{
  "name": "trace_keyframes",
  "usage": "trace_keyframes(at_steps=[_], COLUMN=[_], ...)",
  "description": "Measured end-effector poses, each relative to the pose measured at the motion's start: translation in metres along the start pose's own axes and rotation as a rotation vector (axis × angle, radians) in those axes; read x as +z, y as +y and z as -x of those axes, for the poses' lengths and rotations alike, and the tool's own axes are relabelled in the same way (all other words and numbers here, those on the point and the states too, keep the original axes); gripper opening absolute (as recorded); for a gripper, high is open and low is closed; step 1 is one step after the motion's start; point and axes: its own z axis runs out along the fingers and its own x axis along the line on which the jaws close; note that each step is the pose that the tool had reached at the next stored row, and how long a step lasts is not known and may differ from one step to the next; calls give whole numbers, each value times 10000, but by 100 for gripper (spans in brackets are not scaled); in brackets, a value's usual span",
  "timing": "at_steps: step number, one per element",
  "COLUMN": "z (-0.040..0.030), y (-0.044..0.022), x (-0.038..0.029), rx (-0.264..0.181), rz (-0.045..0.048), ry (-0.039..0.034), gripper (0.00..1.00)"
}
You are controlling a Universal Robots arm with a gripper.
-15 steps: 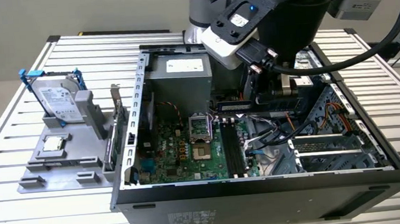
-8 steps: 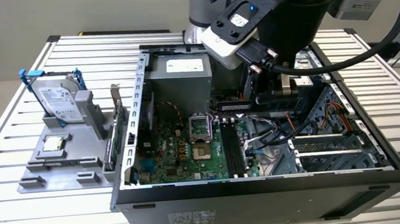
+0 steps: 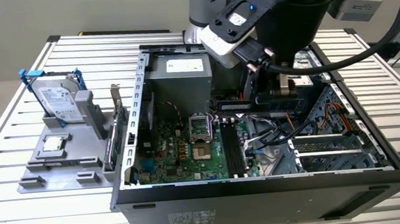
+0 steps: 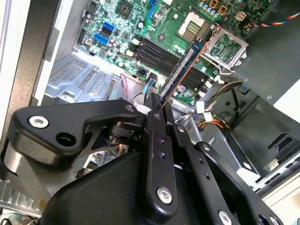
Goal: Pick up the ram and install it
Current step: 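Pick up the ram and move it above insertion slot, then insert the ram into the slot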
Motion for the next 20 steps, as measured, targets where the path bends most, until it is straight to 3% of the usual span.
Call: trace_keyframes(at_steps=[20], z=[0], y=[0], x=[0], rx=[1938], rz=[-14], ry=[-15], gripper=[0])
